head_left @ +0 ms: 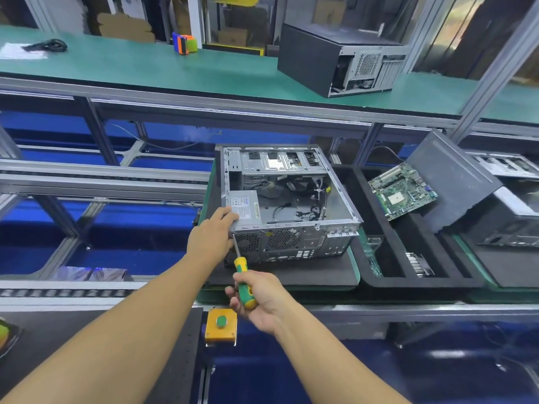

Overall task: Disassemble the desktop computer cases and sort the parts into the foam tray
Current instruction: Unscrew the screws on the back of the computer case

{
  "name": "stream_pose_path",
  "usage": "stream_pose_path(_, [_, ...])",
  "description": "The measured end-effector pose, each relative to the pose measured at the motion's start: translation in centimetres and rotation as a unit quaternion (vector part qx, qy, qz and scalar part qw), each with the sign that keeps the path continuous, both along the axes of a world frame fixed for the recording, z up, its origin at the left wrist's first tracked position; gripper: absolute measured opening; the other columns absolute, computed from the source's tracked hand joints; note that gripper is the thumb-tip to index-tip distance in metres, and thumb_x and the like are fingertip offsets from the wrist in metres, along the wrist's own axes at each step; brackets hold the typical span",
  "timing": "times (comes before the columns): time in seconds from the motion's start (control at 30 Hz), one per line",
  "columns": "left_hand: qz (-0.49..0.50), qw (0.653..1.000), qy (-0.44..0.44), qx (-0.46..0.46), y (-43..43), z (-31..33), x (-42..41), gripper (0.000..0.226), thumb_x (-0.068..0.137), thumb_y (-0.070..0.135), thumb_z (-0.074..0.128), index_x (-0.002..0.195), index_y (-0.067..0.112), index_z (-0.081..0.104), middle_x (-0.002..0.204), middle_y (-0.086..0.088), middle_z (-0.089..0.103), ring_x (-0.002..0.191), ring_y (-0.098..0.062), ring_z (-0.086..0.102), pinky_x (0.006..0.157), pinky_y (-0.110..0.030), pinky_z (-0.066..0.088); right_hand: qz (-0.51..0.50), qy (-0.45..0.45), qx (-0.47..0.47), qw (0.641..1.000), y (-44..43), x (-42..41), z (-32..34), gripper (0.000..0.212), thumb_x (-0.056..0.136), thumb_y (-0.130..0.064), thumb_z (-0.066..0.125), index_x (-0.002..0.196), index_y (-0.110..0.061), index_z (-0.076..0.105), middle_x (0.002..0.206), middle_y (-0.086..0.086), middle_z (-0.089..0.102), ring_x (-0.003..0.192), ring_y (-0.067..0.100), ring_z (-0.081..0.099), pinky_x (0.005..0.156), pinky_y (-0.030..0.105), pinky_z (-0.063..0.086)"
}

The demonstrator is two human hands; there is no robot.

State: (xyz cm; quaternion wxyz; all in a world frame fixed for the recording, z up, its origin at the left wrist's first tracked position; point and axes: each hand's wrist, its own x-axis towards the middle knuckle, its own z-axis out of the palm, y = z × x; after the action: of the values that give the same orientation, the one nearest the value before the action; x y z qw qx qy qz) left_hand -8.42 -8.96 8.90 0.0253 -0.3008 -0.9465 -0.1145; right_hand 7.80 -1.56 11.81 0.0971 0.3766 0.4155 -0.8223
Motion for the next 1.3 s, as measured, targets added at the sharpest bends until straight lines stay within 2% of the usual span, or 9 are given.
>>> stream_pose_path(0.23, [0.000, 1.000, -0.004, 0.004, 0.0, -0.1, 0.1, 0.060, 0.090, 0.031, 0.069, 0.144, 0.031, 0.042, 0.155, 0.012, 0.030, 0.107, -0.023, 0.063, 0.076, -0.038, 0.055, 0.074, -0.007, 0.049, 0.996, 0.3, -0.8, 0.9, 0.010, 0.098, -0.020, 0.061, 0.093, -0.012, 0.057, 0.061, 0.001, 0.056, 0.044, 0.010, 0.045, 0.035, 0.018, 0.030])
stream_pose_path(0.33, [0.002, 1.000, -0.003, 0.012, 0.0, -0.2, 0.1, 0.060, 0.090, 0.030, 0.071, 0.143, 0.031, 0.043, 0.155, 0.012, 0.031, 0.106, -0.023, 0.063, 0.075, -0.038, 0.055, 0.053, -0.019, 0.020, 0.998, 0.6, -0.6, 1.0, 0.023, 0.100, -0.031, 0.049, 0.099, -0.010, 0.058, 0.063, 0.005, 0.055, 0.046, 0.015, 0.045, 0.038, 0.020, 0.032])
stream_pose_path(0.47, [0.002, 1.000, -0.004, 0.021, -0.1, -0.3, 0.0, 0.058, 0.090, 0.033, 0.071, 0.141, 0.032, 0.044, 0.154, 0.013, 0.031, 0.105, -0.024, 0.064, 0.076, -0.040, 0.056, 0.047, -0.011, -0.016, 0.999, 0.6, 0.3, 0.4, 0.029, 0.097, -0.018, 0.036, 0.106, -0.004, 0.059, 0.071, 0.009, 0.062, 0.054, 0.019, 0.049, 0.046, 0.025, 0.039])
stream_pose_path(0.63, [0.007, 1.000, 0.005, 0.015, 0.0, -0.3, 0.1, 0.057, 0.091, 0.033, 0.069, 0.142, 0.032, 0.044, 0.156, 0.013, 0.030, 0.105, -0.024, 0.064, 0.075, -0.039, 0.056, 0.060, -0.005, 0.066, 0.996, 0.7, 1.0, -1.1, 0.016, 0.100, -0.014, 0.051, 0.110, -0.008, 0.062, 0.092, 0.008, 0.067, 0.064, 0.019, 0.052, 0.050, 0.025, 0.043])
stream_pose_path(0.87, [0.011, 1.000, 0.000, 0.020, 0.2, -0.2, 0.2, 0.057, 0.091, 0.032, 0.069, 0.142, 0.032, 0.043, 0.156, 0.014, 0.029, 0.106, -0.021, 0.064, 0.076, -0.037, 0.056, 0.052, -0.029, 0.117, 0.991, 1.1, 0.6, -1.4, 0.037, 0.088, -0.013, 0.074, 0.115, -0.026, 0.052, 0.111, 0.009, 0.054, 0.083, 0.021, 0.051, 0.047, 0.023, 0.044])
stream_pose_path(0.97, [0.010, 1.000, 0.000, 0.024, 0.1, -0.2, 0.3, 0.057, 0.091, 0.031, 0.069, 0.142, 0.032, 0.044, 0.156, 0.014, 0.030, 0.106, -0.022, 0.064, 0.075, -0.037, 0.056, 0.067, -0.043, 0.084, 0.993, 0.8, 0.6, -1.1, 0.028, 0.092, -0.023, 0.073, 0.112, -0.014, 0.056, 0.091, 0.006, 0.058, 0.069, 0.015, 0.054, 0.047, 0.023, 0.048])
stream_pose_path(1.1, [0.010, 1.000, -0.002, 0.028, 0.0, -0.2, 0.4, 0.057, 0.091, 0.031, 0.068, 0.143, 0.032, 0.044, 0.156, 0.014, 0.030, 0.107, -0.022, 0.063, 0.077, -0.039, 0.056, 0.080, -0.053, 0.035, 0.995, 1.1, 0.0, 0.0, 0.036, 0.096, -0.050, 0.060, 0.096, -0.014, 0.062, 0.063, 0.001, 0.054, 0.047, 0.010, 0.042, 0.036, 0.018, 0.026])
stream_pose_path(1.2, [0.008, 1.000, 0.001, 0.028, 0.0, -0.3, 0.4, 0.057, 0.092, 0.033, 0.068, 0.143, 0.032, 0.043, 0.156, 0.013, 0.030, 0.106, -0.022, 0.063, 0.078, -0.038, 0.056, 0.061, -0.045, 0.005, 0.997, 1.7, 0.0, 0.0, 0.038, 0.098, -0.036, 0.039, 0.095, -0.009, 0.065, 0.063, 0.004, 0.056, 0.049, 0.015, 0.044, 0.038, 0.020, 0.028])
stream_pose_path(1.3, [0.012, 0.999, 0.000, 0.031, 0.0, -0.6, 0.4, 0.056, 0.093, 0.034, 0.066, 0.144, 0.032, 0.042, 0.157, 0.013, 0.028, 0.107, -0.022, 0.063, 0.080, -0.038, 0.056, 0.043, -0.042, 0.003, 0.998, 1.7, 0.4, -0.6, 0.034, 0.097, -0.023, 0.039, 0.103, -0.006, 0.067, 0.067, 0.006, 0.059, 0.053, 0.017, 0.047, 0.041, 0.022, 0.033])
